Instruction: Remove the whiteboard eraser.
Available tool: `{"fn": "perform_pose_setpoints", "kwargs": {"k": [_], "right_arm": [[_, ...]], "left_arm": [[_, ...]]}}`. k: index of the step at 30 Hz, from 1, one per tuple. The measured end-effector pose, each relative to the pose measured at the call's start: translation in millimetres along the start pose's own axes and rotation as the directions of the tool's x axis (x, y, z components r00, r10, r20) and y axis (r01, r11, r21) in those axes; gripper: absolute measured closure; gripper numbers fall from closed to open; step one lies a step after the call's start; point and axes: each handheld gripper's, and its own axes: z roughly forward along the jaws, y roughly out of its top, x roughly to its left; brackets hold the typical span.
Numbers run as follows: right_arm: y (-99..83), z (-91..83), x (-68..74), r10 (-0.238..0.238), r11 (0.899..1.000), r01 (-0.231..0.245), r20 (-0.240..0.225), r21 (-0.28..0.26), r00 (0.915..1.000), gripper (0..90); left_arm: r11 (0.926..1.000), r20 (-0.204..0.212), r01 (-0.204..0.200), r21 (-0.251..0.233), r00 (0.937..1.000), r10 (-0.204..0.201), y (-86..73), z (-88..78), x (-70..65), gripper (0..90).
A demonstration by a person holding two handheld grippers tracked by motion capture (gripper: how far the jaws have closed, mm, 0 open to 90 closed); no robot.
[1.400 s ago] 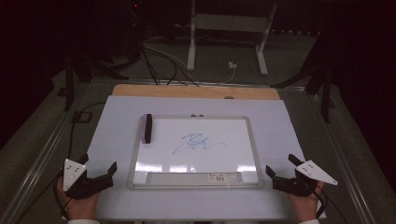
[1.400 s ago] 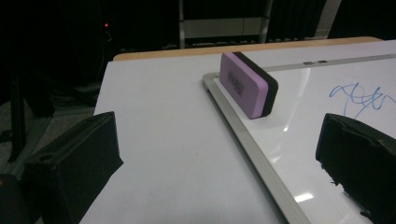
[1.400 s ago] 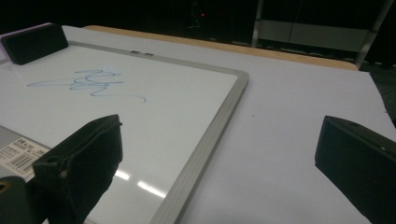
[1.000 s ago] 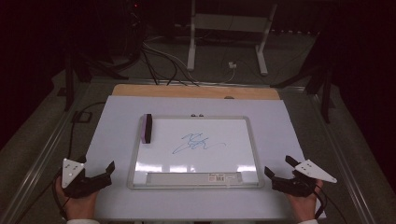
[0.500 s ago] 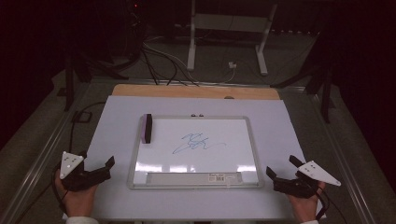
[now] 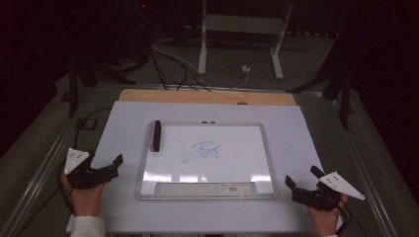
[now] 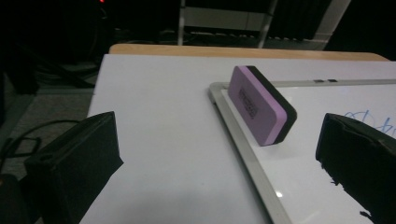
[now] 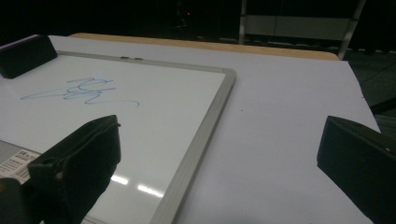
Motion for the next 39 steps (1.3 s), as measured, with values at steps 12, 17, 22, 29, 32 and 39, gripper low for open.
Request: {"fn": "perform_pose_setpoints", "kwargs": {"k": [12, 17, 22, 29, 32, 39], "right_arm": [[0.4, -1.3, -0.3, 0.003, 1.000, -0.003, -0.003, -0.009, 1.0000, 0.0], [0.3, -1.7, 0.1, 0.002, 1.000, -0.002, -0.001, -0.008, 1.0000, 0.1], [0.5, -1.6, -0.5, 0.004, 1.000, -0.004, 0.002, -0.009, 1.0000, 0.0], [0.7, -1.9, -0.9, 0.006, 1.000, -0.006, 0.005, -0.009, 1.0000, 0.0], [0.9, -1.9, -1.4, 0.013, 1.000, -0.013, 0.003, -0.007, 0.9999, 0.1], [0.5, -1.7, -0.9, 0.013, 1.000, -0.013, 0.006, -0.003, 0.9999, 0.0]], "left_arm": [[0.9997, 0.022, -0.019, -0.015, 0.9996, 0.019, 17.3, 17.6, -8.6, 0.6], [0.9995, 0.027, -0.031, -0.009, 0.9992, 0.031, 25.4, 26.5, -12.3, 0.6], [0.9994, 0.029, -0.035, -0.003, 0.9989, 0.035, 30.1, 36.0, -15.1, 0.6], [0.9995, 0.032, -0.032, 0.004, 0.9990, 0.032, 33.0, 47.6, -18.6, 0.6], [0.9997, 0.037, -0.022, -0.003, 0.9991, 0.023, 33.7, 51.3, -18.2, 0.6], [0.9995, 0.046, -0.030, 0.010, 0.9985, 0.030, 35.8, 62.0, -20.1, 0.6]]}}
